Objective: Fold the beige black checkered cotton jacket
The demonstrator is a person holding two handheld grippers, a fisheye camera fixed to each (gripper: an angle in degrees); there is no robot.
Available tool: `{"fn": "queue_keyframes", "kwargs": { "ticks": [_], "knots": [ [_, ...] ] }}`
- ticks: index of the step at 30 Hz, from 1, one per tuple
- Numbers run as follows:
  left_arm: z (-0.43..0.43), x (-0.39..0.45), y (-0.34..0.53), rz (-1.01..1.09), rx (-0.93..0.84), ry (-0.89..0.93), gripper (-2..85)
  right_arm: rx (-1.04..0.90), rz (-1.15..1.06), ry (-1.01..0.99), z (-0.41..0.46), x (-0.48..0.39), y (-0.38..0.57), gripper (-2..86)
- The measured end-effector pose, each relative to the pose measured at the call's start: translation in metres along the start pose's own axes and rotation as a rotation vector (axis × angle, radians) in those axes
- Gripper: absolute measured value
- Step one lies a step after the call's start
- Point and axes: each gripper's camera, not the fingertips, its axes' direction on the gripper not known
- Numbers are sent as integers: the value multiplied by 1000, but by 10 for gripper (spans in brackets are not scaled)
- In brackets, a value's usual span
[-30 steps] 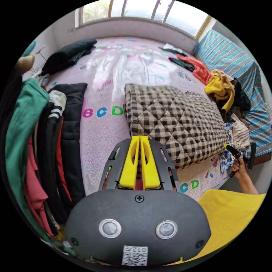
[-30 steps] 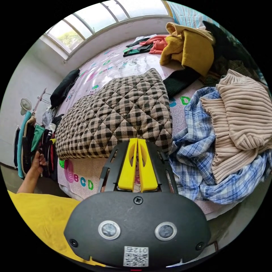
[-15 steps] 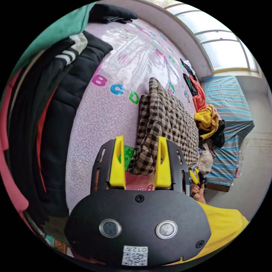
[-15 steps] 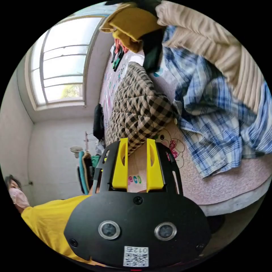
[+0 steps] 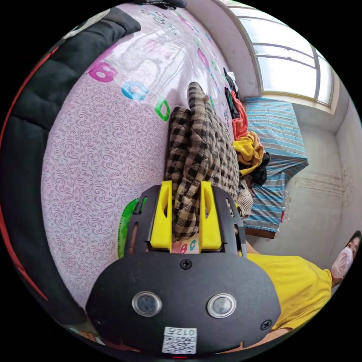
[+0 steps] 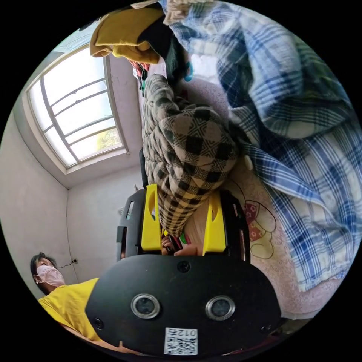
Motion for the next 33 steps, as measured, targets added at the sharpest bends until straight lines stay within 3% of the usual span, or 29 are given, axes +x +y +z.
{"fn": "queue_keyframes", "kwargs": {
  "ticks": [7,12,18,25,33],
  "knots": [
    [7,52,9,185,-8,-206,60,81,-91,99,35,-21,-24,89],
    [1,62,15,124,109,-262,51,52,-182,179,97,-52,-56,80],
    [1,86,-22,85,218,-366,49,-2,-268,205,215,-93,-135,80],
    [29,165,-103,202,301,-805,49,-32,-339,209,382,-147,-232,81],
    [35,188,-128,75,525,-1129,35,-114,-427,167,599,-207,-302,86]
  ]
}}
